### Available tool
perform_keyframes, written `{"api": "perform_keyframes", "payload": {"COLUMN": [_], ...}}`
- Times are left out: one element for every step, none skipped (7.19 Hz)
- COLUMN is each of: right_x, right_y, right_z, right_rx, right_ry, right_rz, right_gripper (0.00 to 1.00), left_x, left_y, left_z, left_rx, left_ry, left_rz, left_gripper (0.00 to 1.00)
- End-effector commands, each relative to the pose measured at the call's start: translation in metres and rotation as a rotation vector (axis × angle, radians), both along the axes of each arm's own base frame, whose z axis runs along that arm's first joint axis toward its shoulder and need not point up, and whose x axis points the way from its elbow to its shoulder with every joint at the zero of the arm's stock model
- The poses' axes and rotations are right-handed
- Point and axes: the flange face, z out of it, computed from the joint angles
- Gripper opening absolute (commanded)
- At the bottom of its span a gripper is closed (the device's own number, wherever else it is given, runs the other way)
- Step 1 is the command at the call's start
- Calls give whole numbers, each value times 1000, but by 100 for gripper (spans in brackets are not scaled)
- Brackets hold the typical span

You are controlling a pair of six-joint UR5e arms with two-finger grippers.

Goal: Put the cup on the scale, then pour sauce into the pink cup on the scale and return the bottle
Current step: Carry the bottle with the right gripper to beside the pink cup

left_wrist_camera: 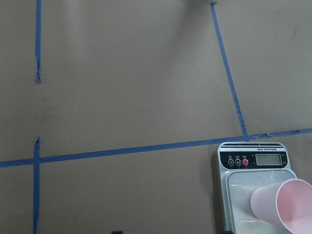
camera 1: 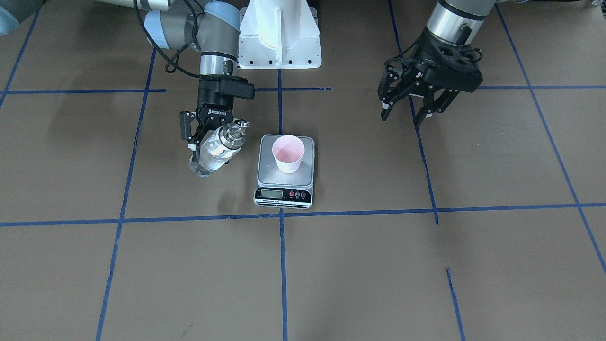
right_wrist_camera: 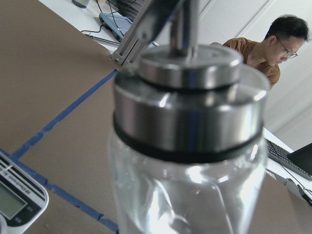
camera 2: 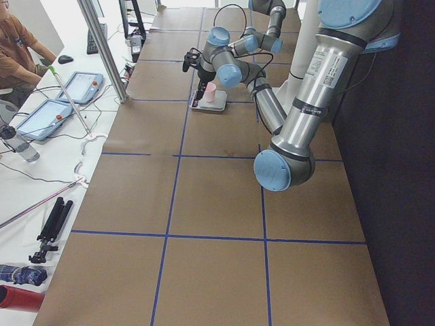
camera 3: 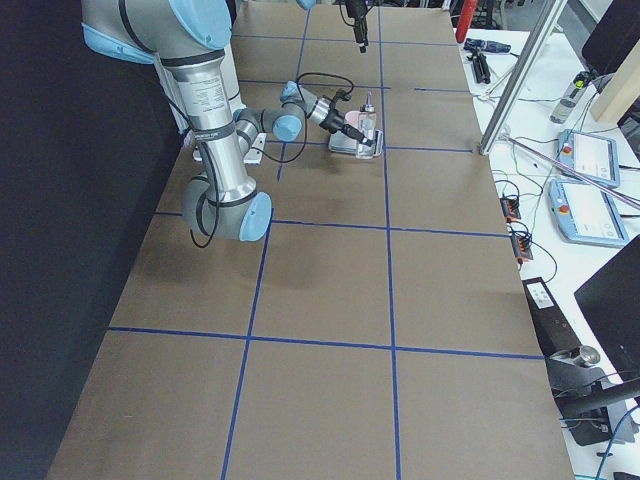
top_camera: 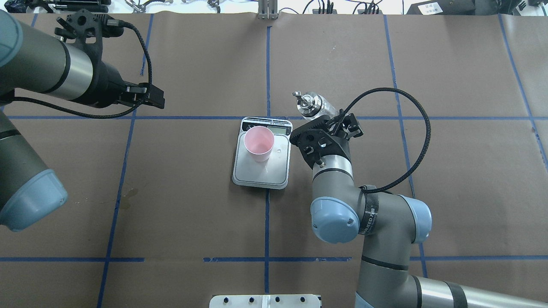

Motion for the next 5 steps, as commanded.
{"api": "perform_keyframes", "payload": {"right_x": [-7, -11, -16, -22, -26], "right_y": [6, 6, 12, 17, 21], "right_z": [8, -3, -2, -1, 4], "right_rx": [9, 15, 30, 51, 65], "right_ry": [227, 302, 340, 396, 460], "right_rz": [-40, -39, -54, -79, -114], "right_gripper": [0, 0, 0, 0, 0], "left_x": [-1, -4, -5, -5, -5], "left_y": [1, 5, 6, 6, 6], "left_z": [4, 3, 2, 2, 1], "left_rx": [-3, -1, 0, -2, -4], "left_ry": [-5, 4, 6, 7, 10], "left_rz": [3, 6, 5, 6, 3], "left_gripper": [75, 75, 76, 76, 76]}}
